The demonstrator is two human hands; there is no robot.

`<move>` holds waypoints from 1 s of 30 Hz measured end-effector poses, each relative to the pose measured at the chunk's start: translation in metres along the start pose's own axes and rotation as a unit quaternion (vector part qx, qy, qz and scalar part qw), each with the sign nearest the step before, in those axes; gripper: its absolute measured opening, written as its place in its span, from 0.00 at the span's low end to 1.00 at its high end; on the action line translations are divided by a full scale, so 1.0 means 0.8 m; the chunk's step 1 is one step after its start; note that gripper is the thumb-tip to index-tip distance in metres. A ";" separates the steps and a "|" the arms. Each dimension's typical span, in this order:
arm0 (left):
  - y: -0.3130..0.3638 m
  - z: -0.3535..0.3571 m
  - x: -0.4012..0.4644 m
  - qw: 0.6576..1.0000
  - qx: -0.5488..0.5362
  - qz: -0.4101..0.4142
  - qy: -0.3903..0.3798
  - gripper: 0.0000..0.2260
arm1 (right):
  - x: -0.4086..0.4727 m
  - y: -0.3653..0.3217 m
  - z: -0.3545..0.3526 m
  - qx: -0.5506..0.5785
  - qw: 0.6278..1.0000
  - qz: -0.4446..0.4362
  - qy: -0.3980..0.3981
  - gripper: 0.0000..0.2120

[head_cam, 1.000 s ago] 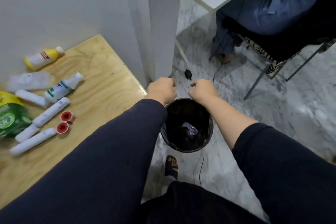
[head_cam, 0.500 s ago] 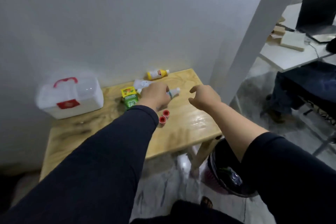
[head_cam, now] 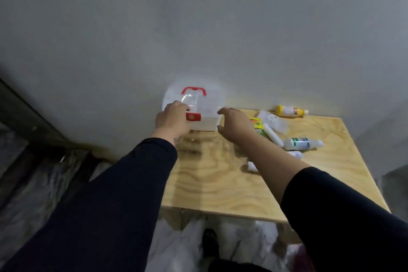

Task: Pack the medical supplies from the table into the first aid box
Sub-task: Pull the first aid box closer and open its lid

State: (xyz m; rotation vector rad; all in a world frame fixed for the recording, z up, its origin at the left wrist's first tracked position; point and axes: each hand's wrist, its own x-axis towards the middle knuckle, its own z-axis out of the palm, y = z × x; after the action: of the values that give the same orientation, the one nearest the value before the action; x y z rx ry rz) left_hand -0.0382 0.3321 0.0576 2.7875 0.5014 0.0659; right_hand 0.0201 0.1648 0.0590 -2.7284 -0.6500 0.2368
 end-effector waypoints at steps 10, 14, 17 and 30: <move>-0.070 0.033 0.085 0.998 0.041 0.051 -0.021 0.37 | 0.101 -0.046 0.075 -0.169 0.970 -0.172 0.044 0.27; -0.081 0.044 0.097 0.994 0.061 0.090 -0.023 0.38 | 0.105 -0.045 0.092 -0.236 0.960 -0.146 0.038 0.36; -0.087 0.046 0.101 0.991 0.057 0.123 -0.009 0.37 | 0.104 -0.048 0.096 -0.263 0.955 -0.134 0.034 0.38; -0.099 0.050 0.110 0.970 0.127 0.202 0.032 0.38 | 0.091 -0.083 0.102 -0.260 0.961 -0.095 0.016 0.28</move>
State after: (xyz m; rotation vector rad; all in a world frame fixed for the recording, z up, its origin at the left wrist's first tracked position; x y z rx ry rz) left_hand 0.0219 0.4214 -0.0056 3.1047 -0.0601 0.1935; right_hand 0.0384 0.2770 -0.0001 -3.1174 -1.0902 -0.0331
